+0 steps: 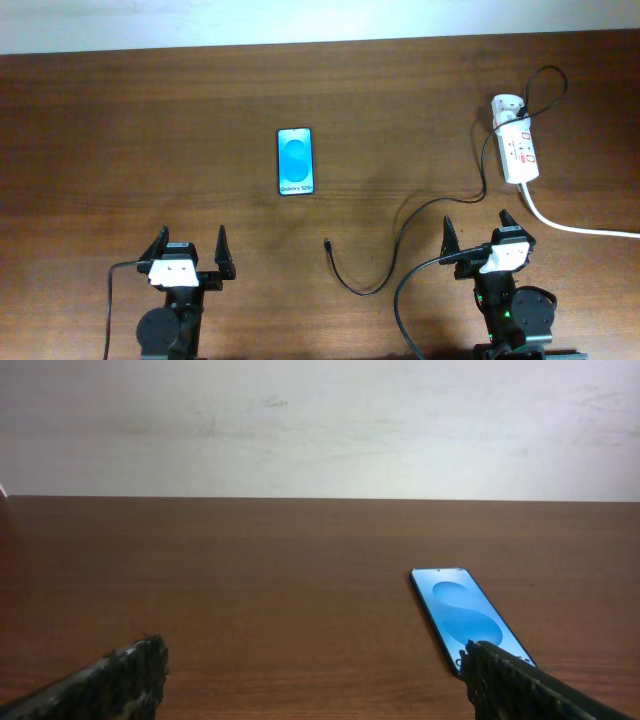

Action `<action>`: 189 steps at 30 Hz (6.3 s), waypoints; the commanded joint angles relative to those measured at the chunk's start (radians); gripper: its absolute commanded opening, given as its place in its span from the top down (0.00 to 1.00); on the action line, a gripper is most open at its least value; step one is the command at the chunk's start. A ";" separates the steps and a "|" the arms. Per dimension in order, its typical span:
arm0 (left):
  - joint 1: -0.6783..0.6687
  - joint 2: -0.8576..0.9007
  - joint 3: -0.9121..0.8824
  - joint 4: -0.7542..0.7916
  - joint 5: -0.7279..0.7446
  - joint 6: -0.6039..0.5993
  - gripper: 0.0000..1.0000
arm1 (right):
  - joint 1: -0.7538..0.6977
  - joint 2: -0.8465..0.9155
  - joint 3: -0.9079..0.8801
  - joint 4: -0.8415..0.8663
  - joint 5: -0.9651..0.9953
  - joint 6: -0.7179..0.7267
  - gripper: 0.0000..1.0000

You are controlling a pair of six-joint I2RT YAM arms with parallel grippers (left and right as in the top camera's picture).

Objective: Plug charger to phone and switch on socket

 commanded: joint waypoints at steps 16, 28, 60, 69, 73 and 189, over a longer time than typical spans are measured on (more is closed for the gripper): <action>0.005 -0.001 -0.001 0.023 -0.060 0.069 0.01 | 0.008 -0.006 -0.005 -0.006 0.005 0.000 0.02; 0.004 0.040 0.154 0.425 0.124 0.069 0.01 | 0.008 -0.006 -0.005 -0.006 0.005 0.000 0.02; -0.317 2.286 2.109 -1.153 -0.033 -0.472 0.01 | 0.008 -0.006 -0.005 -0.006 0.005 0.000 0.02; -0.319 2.363 2.103 -1.094 0.015 -0.459 0.01 | 0.008 -0.006 -0.005 -0.006 0.005 0.000 0.02; -0.322 2.397 2.081 -1.095 0.016 -0.459 0.01 | 0.008 -0.006 -0.005 -0.006 0.005 0.000 0.02; -0.022 2.501 2.480 -1.612 1.608 -0.464 0.21 | 0.008 -0.006 -0.005 -0.006 0.005 0.000 0.02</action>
